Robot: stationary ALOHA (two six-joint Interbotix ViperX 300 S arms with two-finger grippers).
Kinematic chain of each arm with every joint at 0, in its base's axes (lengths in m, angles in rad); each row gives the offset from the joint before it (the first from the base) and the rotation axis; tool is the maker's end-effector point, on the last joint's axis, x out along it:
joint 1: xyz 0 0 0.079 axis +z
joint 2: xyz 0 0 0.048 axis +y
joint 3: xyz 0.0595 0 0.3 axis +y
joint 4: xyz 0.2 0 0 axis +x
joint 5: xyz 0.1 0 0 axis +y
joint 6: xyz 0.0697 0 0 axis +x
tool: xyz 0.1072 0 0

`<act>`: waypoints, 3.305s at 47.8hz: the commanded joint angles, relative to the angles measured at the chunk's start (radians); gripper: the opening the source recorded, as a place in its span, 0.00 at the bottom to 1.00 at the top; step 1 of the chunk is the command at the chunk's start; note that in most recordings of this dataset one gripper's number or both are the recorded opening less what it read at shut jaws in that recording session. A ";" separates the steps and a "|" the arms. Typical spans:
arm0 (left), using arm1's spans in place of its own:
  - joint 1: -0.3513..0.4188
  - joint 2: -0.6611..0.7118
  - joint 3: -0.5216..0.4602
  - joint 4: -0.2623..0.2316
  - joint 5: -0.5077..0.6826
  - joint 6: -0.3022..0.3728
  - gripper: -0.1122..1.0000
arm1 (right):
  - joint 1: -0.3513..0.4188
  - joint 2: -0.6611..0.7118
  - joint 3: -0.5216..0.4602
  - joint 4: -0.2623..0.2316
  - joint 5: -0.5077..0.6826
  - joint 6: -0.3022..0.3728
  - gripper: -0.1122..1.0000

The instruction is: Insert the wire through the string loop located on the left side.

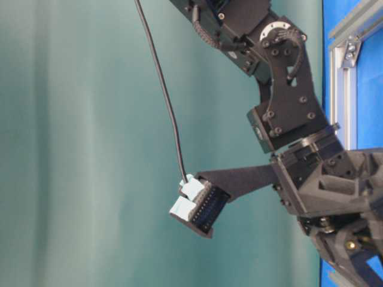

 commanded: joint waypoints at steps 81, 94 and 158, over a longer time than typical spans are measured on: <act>-0.002 -0.457 0.101 0.000 0.411 -0.051 0.18 | 0.008 -0.034 0.002 -0.009 0.000 0.005 0.94; -0.002 -0.686 0.094 0.003 0.672 -0.169 0.18 | 0.008 -0.034 0.002 -0.009 0.000 0.005 0.94; -0.029 -0.643 0.104 0.031 0.715 -0.314 0.74 | 0.017 -0.035 -0.005 -0.011 -0.002 0.005 0.94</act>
